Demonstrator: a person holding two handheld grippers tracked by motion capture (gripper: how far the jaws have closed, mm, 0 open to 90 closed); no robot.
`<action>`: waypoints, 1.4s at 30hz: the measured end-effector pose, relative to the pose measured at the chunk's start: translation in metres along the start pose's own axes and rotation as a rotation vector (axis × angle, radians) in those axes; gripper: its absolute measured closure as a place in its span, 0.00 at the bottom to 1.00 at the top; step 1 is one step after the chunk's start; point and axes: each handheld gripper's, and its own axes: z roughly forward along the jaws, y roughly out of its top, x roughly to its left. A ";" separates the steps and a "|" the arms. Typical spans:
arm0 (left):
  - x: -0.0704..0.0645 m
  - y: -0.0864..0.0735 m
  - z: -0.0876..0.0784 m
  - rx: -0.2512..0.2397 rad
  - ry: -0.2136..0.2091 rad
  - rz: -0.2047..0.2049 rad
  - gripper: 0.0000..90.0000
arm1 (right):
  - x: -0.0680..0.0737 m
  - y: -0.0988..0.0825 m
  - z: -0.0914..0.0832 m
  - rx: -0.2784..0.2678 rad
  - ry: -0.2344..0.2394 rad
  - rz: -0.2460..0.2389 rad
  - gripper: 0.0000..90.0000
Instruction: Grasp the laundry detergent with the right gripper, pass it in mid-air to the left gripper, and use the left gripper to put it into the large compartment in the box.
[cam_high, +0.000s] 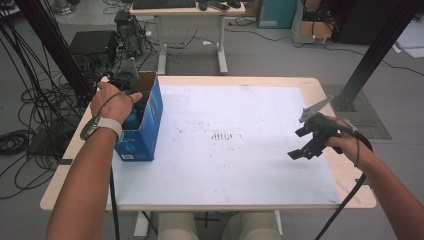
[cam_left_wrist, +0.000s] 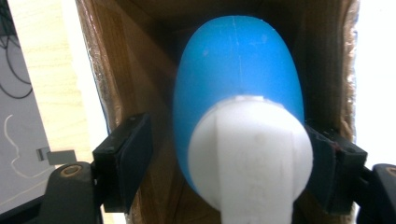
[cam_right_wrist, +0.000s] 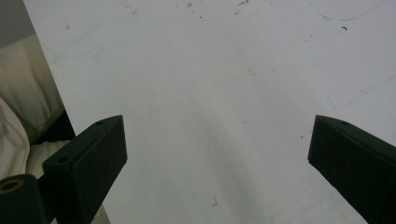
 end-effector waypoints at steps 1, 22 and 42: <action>0.001 0.000 -0.002 -0.006 -0.007 -0.003 0.26 | 0.001 0.000 0.000 0.001 0.001 0.006 0.05; -0.002 -0.003 -0.060 -0.123 -0.037 0.121 0.15 | 0.003 0.000 -0.010 0.024 -0.016 0.032 0.05; -0.046 -0.005 -0.120 -0.266 -0.110 0.452 0.12 | 0.003 0.004 -0.014 -0.012 -0.015 -0.009 0.05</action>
